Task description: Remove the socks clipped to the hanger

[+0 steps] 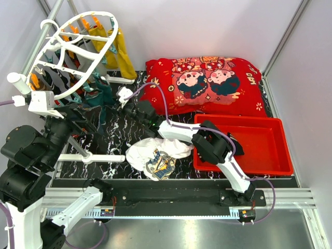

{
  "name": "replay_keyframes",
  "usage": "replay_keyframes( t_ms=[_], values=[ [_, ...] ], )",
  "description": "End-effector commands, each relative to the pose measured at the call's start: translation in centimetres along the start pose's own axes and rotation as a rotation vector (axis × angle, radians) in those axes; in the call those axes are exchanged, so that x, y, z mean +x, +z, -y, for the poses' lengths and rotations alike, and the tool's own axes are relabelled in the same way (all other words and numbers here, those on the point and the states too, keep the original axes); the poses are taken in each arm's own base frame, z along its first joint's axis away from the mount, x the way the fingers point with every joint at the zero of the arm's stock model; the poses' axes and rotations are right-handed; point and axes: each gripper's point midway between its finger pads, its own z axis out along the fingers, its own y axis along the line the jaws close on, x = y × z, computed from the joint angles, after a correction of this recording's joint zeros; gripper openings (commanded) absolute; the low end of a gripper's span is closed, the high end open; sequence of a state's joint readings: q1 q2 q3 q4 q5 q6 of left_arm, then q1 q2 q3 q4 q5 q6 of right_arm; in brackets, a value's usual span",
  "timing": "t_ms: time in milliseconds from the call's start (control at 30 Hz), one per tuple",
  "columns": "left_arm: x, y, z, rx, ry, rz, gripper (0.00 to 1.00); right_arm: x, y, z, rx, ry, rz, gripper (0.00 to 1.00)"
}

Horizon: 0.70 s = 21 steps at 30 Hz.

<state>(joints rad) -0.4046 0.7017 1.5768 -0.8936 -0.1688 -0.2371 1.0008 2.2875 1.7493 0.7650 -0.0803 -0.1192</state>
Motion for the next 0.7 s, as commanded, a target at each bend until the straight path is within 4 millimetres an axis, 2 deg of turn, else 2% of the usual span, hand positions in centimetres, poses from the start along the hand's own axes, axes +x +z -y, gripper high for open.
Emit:
replay_keyframes(
  t_ms=[0,100,167,200,233,267,300,367,400,433,467,533,567,633,667],
  values=[
    [-1.0,-0.2,-0.1,-0.011,-0.008,0.029,0.99,-2.1,0.6,0.7,0.042,-0.060,0.074,0.46],
    [-0.9,0.2,0.0,-0.009,-0.003,0.018,0.99,-2.1,0.6,0.7,0.038,-0.077,0.077,0.39],
    [-0.8,0.5,0.0,-0.013,0.001,0.011,0.99,-2.0,0.6,0.8,0.038,-0.085,0.075,0.24],
    [-0.9,0.5,-0.1,-0.016,0.002,0.015,0.99,-2.6,0.5,0.7,0.038,-0.085,0.084,0.16],
    [-0.9,0.7,-0.2,-0.029,0.003,0.013,0.99,-2.8,0.3,1.0,0.053,-0.082,0.084,0.00],
    [-1.0,0.8,-0.3,-0.032,0.001,0.016,0.99,-2.7,0.0,1.1,0.064,-0.076,0.076,0.00],
    [-1.4,0.7,-0.3,-0.034,-0.004,0.025,0.99,-4.4,-0.3,1.2,0.074,-0.068,0.090,0.00],
    [-2.2,0.6,0.2,-0.016,-0.011,0.050,0.99,-4.8,-1.1,1.4,0.115,-0.063,0.074,0.00],
    [-2.4,0.6,0.3,-0.009,-0.018,0.057,0.99,-6.5,-1.6,1.5,0.130,-0.076,0.090,0.00],
    [-3.1,0.4,0.5,-0.002,-0.024,0.073,0.99,-6.3,-2.1,1.2,0.146,-0.083,0.074,0.00],
    [-3.2,0.6,0.6,-0.001,-0.028,0.072,0.99,-8.0,-2.6,1.2,0.162,-0.102,0.091,0.00],
    [-3.4,0.7,0.7,-0.001,-0.037,0.069,0.99,-8.1,-3.5,1.2,0.196,-0.113,0.074,0.00],
    [-3.5,0.9,0.8,-0.005,-0.041,0.064,0.99,-9.5,-3.9,0.6,0.197,-0.124,0.084,0.00],
    [-3.4,1.2,0.3,-0.035,-0.048,0.050,0.99,-9.8,-4.7,0.1,0.213,-0.133,0.072,0.00],
    [-3.4,1.6,0.2,-0.049,-0.045,0.041,0.99,-11.2,-5.1,-0.8,0.206,-0.142,0.086,0.00]
  ],
)
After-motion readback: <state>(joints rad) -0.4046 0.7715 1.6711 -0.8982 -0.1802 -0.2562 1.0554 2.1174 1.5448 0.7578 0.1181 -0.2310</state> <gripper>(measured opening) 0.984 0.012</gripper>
